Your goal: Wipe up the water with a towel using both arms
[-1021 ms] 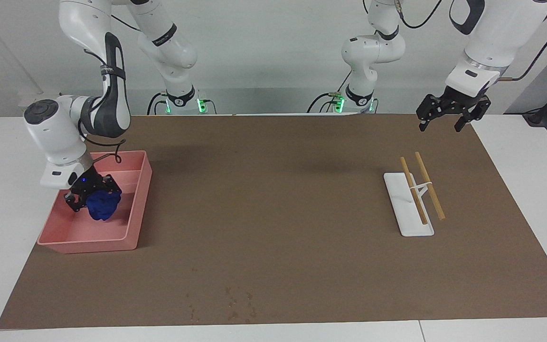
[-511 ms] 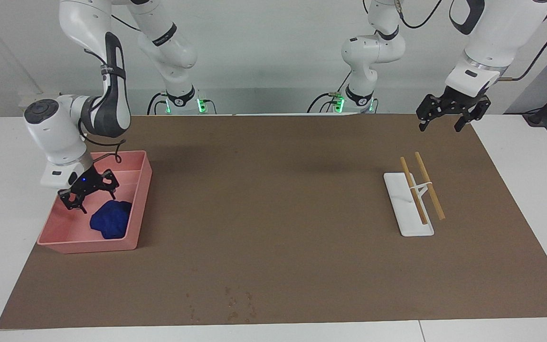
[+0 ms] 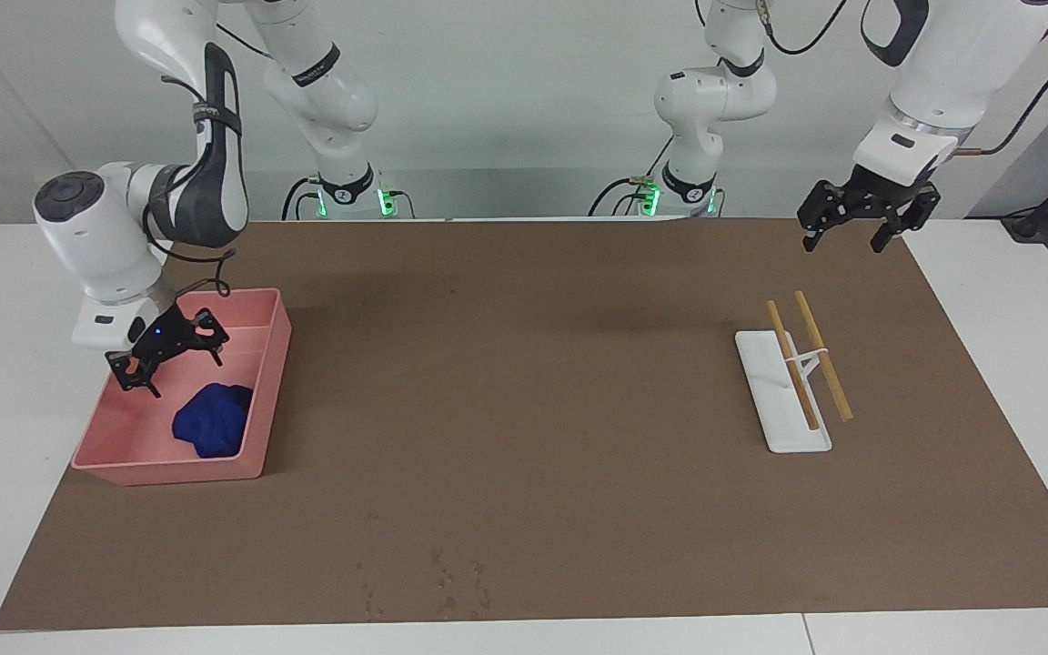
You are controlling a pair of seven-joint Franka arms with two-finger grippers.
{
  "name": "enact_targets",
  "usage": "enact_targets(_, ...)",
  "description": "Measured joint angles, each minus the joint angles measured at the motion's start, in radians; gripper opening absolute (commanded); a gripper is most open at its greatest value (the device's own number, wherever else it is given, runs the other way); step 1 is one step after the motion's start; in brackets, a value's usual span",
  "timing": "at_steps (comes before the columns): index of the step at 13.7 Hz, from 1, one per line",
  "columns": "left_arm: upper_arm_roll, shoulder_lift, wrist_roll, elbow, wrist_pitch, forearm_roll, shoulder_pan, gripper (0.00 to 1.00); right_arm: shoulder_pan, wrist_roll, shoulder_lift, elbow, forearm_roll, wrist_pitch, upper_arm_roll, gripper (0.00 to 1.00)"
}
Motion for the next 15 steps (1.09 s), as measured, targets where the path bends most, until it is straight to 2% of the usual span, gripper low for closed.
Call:
enact_targets(4,0.0,0.0,0.0,0.0,0.0,0.0,0.0,1.0,0.004,0.11,-0.117,0.031,0.042,-0.167,0.079,1.0)
enact_targets(7,0.0,0.0,0.0,0.0,0.0,0.0,0.0,1.0,0.009,0.229,-0.172,0.074,0.097,-0.282,0.139,1.0)
enact_targets(12,0.0,0.0,0.0,0.0,0.0,0.0,0.0,1.0,0.009,0.473,-0.205,0.184,0.105,-0.44,0.258,1.0)
enact_targets(15,0.0,0.0,0.0,0.0,0.0,0.0,0.0,1.0,0.009,0.585,-0.21,0.254,0.105,-0.537,0.295,1.0)
